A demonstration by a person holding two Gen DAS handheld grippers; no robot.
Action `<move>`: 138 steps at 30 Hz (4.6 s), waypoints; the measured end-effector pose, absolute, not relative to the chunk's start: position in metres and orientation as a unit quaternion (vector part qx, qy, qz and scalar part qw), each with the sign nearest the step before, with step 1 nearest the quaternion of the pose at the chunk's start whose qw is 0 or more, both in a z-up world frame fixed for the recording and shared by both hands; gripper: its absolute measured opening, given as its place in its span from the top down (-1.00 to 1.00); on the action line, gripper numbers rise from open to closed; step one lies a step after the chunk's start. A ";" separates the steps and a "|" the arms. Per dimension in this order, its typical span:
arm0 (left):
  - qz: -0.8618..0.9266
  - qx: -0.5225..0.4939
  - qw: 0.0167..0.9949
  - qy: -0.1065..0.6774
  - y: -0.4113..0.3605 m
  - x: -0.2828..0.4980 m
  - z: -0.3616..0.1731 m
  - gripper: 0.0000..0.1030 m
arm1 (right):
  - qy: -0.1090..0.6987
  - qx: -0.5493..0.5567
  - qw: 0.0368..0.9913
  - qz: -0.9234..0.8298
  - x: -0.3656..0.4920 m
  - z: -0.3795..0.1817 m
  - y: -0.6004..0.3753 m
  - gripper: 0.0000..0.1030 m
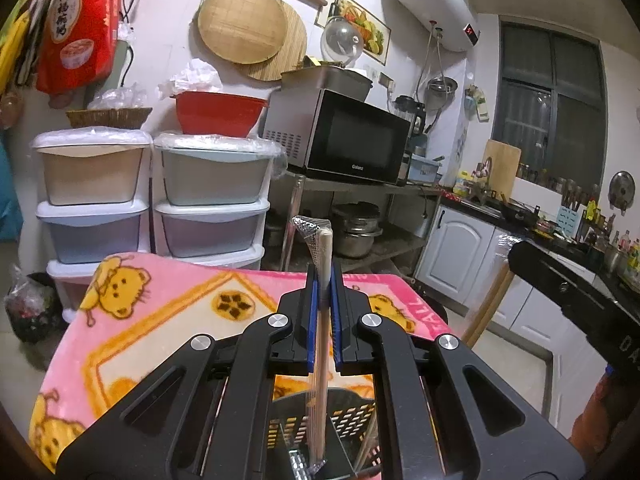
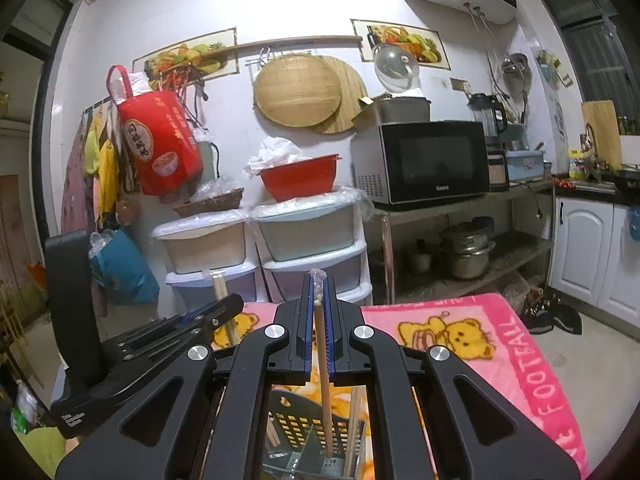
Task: Organize utensils
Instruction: 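Raise both held chopsticks upright and carry them over the green caddy, then open both grippers to release the chopsticks into the caddy, then move both open grippers back toward the remaining wrapped chopsticks, then close the left gripper on a wrapped chopstick while the right gripper closes on another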
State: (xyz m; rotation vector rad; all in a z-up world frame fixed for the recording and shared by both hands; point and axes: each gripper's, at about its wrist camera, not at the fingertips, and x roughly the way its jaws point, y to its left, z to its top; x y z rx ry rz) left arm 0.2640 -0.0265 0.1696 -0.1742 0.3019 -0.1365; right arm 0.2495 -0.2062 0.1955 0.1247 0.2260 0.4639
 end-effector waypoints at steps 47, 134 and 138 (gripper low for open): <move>-0.097 -0.086 0.971 0.201 -0.013 0.238 0.135 0.21 | 0.193 0.075 0.955 0.213 0.230 0.142 -0.222 0.30; -0.118 -0.156 0.867 0.459 0.018 0.185 -0.034 0.59 | 0.406 0.025 0.890 0.205 0.188 0.001 -0.231 0.23; -0.114 -0.153 0.864 0.467 0.017 0.191 -0.039 0.59 | 0.417 0.023 0.886 0.199 0.197 -0.008 -0.231 0.23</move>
